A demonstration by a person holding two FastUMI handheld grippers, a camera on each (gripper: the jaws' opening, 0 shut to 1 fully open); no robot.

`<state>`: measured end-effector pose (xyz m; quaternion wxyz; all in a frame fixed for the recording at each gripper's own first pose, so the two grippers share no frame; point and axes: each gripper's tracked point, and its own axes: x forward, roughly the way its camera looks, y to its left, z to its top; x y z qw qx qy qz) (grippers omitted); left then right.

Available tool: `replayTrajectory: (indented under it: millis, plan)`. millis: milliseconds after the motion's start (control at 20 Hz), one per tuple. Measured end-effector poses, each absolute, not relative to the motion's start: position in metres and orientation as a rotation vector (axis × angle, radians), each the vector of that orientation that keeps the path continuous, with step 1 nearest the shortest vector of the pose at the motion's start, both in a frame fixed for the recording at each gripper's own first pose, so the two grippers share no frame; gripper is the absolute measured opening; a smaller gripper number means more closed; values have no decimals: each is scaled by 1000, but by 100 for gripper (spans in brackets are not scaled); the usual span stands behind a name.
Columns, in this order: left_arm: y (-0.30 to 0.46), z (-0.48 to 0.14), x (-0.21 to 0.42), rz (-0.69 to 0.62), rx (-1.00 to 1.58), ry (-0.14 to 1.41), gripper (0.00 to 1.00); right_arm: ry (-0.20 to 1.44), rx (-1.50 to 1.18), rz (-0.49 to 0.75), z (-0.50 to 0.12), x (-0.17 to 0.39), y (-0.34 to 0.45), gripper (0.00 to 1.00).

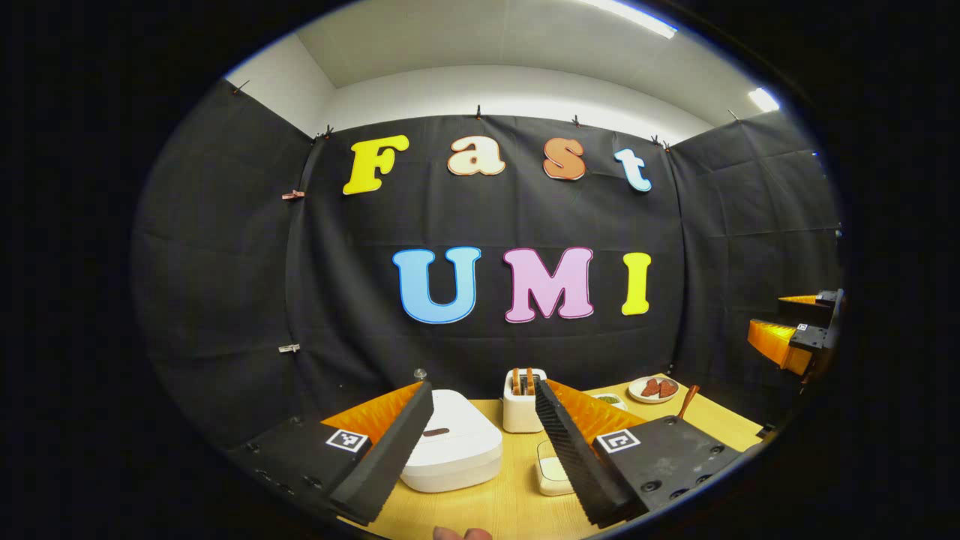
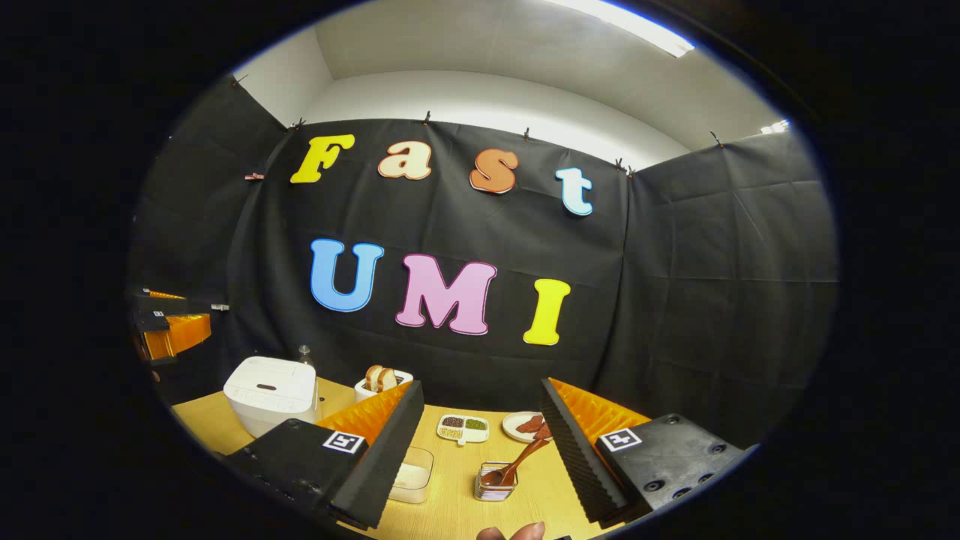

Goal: Close the left gripper, press the button to open the rice cooker; take a wooden spoon from the chopstick holder with the right hand, scoop a spoonful of rice and pour it into the rice cooker, then put the wooden spoon back into the chopstick holder.

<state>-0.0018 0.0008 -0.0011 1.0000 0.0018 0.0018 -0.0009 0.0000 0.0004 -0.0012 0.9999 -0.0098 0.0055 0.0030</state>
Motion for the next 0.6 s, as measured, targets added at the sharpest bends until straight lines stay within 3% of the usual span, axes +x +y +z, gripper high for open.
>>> replayTrajectory:
  millis: [600]
  plan:
    - [7,5,10,-3,8,-17,98,-1,-41,0,-1,2,1,97]
